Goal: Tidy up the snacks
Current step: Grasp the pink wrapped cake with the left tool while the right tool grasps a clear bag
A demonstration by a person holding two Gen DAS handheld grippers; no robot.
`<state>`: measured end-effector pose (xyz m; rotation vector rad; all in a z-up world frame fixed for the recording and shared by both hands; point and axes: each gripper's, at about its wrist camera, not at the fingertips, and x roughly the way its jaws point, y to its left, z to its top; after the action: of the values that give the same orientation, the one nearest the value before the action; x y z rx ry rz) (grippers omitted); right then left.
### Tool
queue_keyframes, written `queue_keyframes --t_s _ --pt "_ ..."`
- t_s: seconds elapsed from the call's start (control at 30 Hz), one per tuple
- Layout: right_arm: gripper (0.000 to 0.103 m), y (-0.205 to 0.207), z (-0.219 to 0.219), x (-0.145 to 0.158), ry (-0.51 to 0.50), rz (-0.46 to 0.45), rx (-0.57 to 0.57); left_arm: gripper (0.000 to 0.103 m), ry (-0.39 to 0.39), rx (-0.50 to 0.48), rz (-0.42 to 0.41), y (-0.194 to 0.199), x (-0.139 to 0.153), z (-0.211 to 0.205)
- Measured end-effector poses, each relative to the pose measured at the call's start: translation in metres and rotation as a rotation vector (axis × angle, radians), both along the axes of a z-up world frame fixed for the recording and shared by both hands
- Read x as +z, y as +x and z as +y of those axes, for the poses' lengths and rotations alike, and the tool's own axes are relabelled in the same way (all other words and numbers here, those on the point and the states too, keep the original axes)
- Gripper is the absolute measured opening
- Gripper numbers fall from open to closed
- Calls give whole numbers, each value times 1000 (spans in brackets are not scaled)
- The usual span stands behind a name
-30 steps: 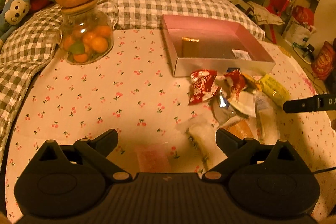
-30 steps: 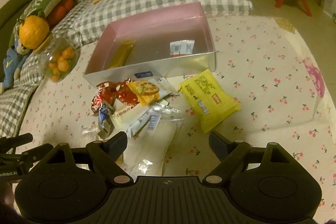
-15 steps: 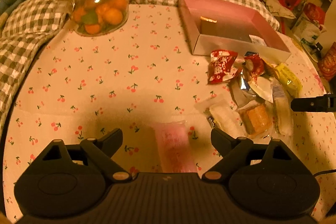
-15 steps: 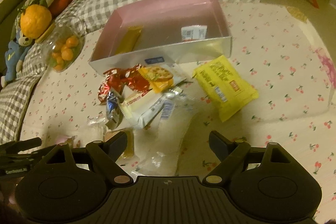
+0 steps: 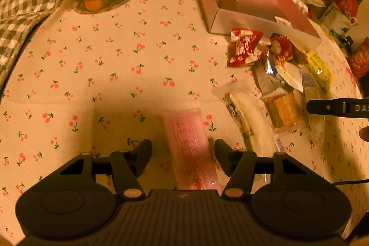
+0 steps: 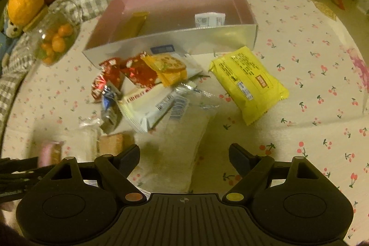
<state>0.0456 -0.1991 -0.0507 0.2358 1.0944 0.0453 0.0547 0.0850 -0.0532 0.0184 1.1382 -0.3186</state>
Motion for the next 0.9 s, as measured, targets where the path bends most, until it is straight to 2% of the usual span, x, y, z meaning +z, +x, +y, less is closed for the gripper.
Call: queue_keyframes --t_s 0.17,0.4,0.6,0.9 --pt "84 0 5 -6 -54 5 28 53 22 -17 -9 -1 0 -3" --pt "84 -3 0 -7 -75 -1 43 50 51 -39 -26 -2 0 -6" --pt "84 -7 -8 -7 -80 1 39 46 52 -43 -28 -2 0 -5" --pt "83 -8 -15 -6 -57 9 12 46 64 -43 -31 -3 1 -6"
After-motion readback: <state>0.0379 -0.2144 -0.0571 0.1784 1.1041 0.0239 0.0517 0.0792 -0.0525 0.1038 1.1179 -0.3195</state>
